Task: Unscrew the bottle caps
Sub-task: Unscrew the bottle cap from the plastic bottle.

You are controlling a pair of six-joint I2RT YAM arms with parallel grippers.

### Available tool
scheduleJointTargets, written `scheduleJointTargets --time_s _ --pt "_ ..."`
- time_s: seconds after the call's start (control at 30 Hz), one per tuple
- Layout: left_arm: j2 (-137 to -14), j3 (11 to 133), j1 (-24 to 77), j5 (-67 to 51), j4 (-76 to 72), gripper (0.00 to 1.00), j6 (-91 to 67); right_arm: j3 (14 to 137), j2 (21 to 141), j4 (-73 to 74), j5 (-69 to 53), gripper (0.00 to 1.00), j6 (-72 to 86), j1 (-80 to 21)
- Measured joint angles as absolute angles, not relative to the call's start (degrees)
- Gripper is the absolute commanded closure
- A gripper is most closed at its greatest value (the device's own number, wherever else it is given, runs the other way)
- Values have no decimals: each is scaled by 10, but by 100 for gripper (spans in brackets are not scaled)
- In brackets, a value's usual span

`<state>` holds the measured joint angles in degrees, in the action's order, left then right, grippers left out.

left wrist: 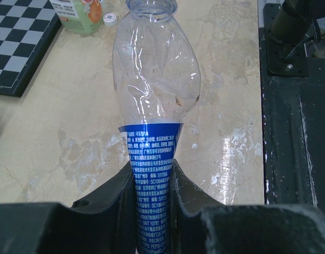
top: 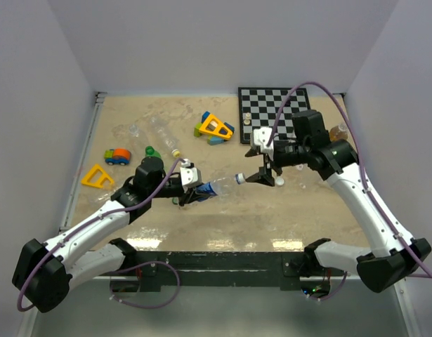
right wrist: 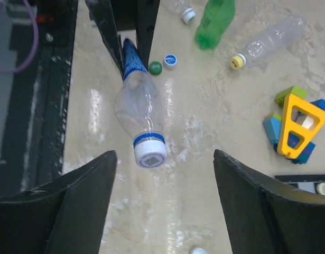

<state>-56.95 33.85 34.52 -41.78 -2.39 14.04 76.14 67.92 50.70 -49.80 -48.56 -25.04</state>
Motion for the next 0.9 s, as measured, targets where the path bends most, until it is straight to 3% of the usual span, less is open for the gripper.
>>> scheduleJointTargets --time_s 0.23,0.5,0.9 --pt "-569 338 345 -416 -24 100 141 769 695 493 -508 18 -275 -245" --pt "-569 338 345 -415 -22 100 141 739 751 498 -506 19 -212 -243" --pt "-569 338 345 -415 -20 100 141 738 748 497 -521 41 -195 -243"
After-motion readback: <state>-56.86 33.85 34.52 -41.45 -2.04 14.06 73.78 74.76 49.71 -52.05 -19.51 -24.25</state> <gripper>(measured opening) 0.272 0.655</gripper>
